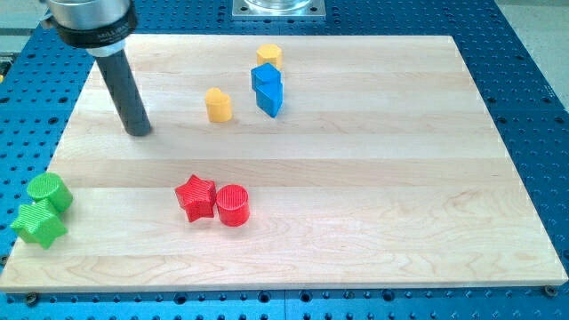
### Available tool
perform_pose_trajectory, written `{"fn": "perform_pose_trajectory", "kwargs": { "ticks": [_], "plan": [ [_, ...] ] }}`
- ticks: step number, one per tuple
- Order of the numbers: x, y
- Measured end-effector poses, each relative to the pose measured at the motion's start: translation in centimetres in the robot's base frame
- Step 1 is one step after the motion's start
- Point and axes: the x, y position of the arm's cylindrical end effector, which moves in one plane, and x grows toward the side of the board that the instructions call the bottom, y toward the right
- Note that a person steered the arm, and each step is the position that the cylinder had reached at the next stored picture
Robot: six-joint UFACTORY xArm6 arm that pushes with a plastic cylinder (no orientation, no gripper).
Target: Keep the heart to the bottom right of the triangle
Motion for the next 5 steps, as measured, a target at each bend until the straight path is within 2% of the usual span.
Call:
{"fn": "perform_pose_trajectory", "kwargs": {
  "ticks": [2, 4, 5],
  "plan": [
    [-2.4, 1.3],
    [-4.6, 9.5],
    [-2.5, 14.3]
  ]
}}
